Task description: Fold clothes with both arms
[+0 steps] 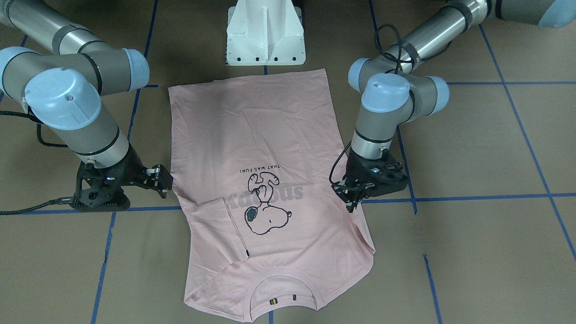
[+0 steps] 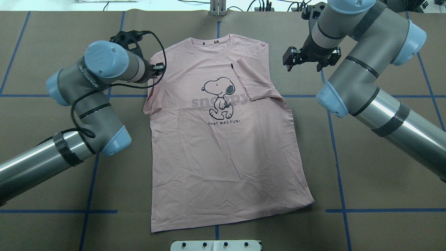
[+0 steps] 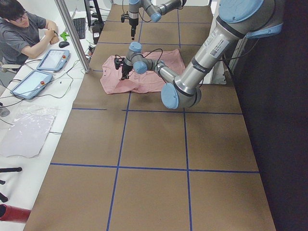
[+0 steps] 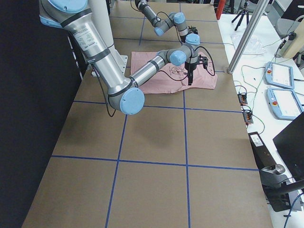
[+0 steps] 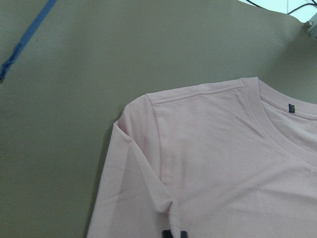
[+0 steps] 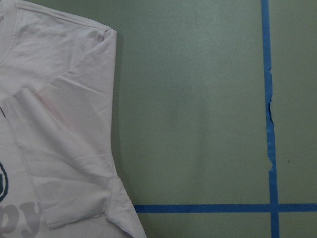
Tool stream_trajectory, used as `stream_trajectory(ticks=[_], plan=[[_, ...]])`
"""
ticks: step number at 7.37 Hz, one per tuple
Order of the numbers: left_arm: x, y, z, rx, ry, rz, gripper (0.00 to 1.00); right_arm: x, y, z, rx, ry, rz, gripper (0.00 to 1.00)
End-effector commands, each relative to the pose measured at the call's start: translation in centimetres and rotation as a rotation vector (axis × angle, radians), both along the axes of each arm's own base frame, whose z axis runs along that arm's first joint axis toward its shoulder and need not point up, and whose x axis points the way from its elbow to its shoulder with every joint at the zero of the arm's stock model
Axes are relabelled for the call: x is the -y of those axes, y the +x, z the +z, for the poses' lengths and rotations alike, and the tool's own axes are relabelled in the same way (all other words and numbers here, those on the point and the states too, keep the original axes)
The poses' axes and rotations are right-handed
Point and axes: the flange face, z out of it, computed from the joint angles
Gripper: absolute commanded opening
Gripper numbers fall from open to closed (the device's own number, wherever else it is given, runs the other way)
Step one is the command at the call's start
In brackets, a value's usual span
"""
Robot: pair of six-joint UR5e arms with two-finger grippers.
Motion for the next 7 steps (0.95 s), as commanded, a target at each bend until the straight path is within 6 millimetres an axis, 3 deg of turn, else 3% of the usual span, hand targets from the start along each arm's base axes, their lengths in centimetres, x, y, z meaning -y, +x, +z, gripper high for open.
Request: stream_trajectory(ticks=[1,3,4,5,7], plan=[[1.1,1.8,-1.7,-0.006,-0.013,-0.009,0.0,0.0,0.0,0.2,-0.002,-0.003,0.002,1.0],[0.9,1.8,-2.2,-0.069,0.033,-0.007,0.0,-0.2,0.1,1.0,0.018,0.022,0.003,1.0],[0.9,1.7,-2.3,-0.071,0.037,-0.006,0.25,-0.4,-0.2,1.2,0.023,0.026,0.002,1.0],[0.4,2.1,-1.7,-0.066,0.035,0.004,0.99,-0.5,-0.3,1.2,0.023,0.024,0.002,1.0],[-0.1,2.3,-2.3,-0.09,0.055,0.012,1.0,-0.8,-0.8,1.3,0.023,0.023,-0.004,1.0]])
